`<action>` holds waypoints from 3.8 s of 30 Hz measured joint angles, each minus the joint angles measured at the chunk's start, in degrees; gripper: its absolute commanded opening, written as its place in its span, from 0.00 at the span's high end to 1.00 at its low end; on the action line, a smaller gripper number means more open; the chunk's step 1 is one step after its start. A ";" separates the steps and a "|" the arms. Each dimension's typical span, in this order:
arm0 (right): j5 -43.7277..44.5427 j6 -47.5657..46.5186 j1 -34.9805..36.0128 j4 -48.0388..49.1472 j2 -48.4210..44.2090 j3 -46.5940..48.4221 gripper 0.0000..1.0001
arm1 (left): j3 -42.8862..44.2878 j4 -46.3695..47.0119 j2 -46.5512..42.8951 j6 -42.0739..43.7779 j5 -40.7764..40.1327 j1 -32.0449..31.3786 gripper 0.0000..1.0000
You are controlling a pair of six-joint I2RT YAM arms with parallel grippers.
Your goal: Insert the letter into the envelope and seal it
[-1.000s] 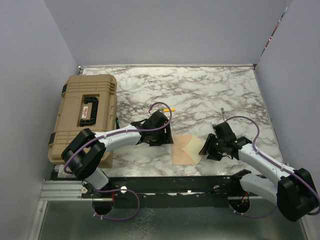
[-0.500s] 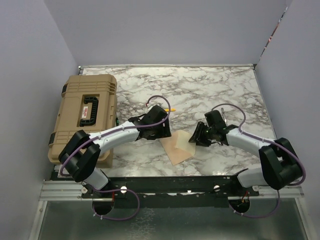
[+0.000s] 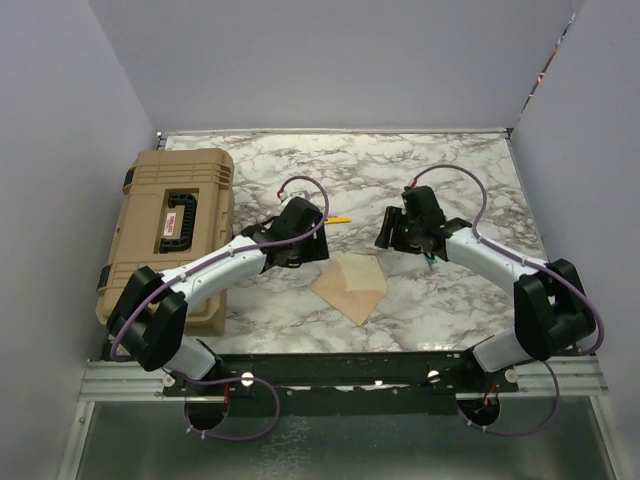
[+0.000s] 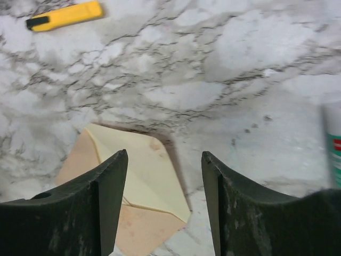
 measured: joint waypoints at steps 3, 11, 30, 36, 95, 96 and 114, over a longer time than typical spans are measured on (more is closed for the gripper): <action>5.97 -1.64 -0.28 -4.37 -2.49 0.46 0.33 | 1.44 -0.35 -0.20 1.64 -0.35 0.52 0.28; 16.81 -4.46 -3.32 -15.02 -5.38 0.46 0.26 | 3.58 0.22 -2.21 6.10 -1.33 0.81 0.28; 14.88 -9.62 -11.74 -14.60 3.23 -0.79 0.42 | 3.21 3.45 -4.76 11.58 -0.92 0.83 0.01; 10.93 -11.65 -13.35 -12.46 4.57 -0.74 0.65 | 3.28 4.11 -4.76 11.56 -1.11 1.18 0.01; -48.17 6.10 -13.35 23.96 -32.79 -10.82 0.80 | 15.45 43.01 4.87 -1.75 35.43 -3.26 1.00; -48.24 6.21 -13.31 24.28 -32.79 -10.82 0.84 | 15.45 43.01 4.87 -1.68 35.56 -3.26 0.93; -44.92 19.45 -13.18 38.75 -32.28 -14.53 0.80 | 11.65 46.12 3.63 -3.37 35.74 -3.74 1.00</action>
